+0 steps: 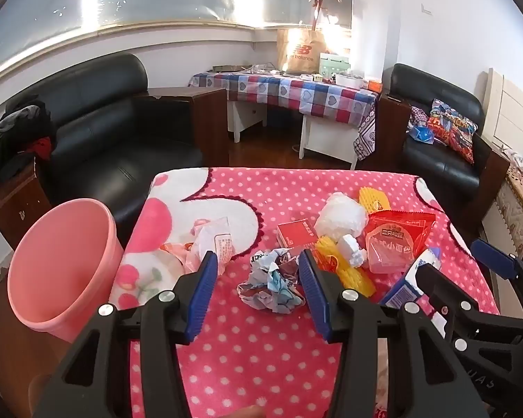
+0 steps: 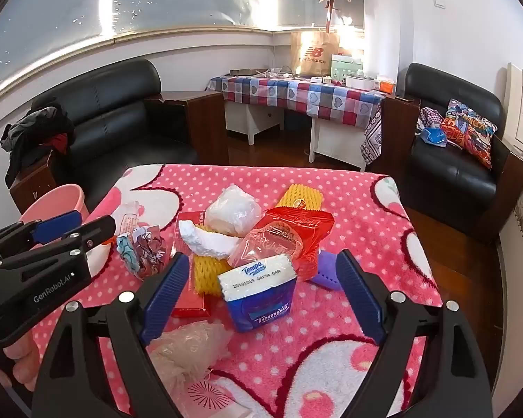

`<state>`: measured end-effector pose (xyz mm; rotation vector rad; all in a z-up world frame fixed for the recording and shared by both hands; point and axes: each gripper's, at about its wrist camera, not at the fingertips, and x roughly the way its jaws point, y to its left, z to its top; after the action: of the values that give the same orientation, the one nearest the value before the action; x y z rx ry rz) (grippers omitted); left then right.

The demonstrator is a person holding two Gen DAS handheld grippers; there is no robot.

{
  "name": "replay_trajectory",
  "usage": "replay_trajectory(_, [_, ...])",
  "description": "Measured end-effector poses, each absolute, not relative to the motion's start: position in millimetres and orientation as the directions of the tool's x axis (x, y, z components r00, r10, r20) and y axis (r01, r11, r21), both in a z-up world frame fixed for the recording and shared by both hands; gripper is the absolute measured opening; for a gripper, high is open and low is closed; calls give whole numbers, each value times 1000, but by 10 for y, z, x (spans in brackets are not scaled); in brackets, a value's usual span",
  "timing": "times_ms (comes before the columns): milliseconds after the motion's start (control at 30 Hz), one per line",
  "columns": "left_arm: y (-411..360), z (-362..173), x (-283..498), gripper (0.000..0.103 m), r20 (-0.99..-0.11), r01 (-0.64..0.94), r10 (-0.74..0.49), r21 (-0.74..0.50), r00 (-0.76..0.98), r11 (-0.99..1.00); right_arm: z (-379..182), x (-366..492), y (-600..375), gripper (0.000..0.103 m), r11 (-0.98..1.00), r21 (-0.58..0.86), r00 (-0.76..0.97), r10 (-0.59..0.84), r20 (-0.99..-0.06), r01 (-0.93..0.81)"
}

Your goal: Collect trash

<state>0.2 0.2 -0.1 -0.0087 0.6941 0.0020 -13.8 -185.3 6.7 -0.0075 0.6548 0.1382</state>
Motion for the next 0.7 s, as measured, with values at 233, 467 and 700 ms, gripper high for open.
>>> replay_trajectory(233, [2,0,0,48,-637,-5,-1,-8,771,1000,76,-148,-1841,86,991,35,785,125,-607,-131])
replay_trajectory(467, [3,1,0,48,-637,-4,-3,-9,771,1000,81,-132,-1869,86,991,44,784,127,-608,-127])
replay_trajectory(700, [0,4,-3,48,-634,-6,-2,-11,774,1000,105,-169,-1847,86,991,45,791,129,-598,-128])
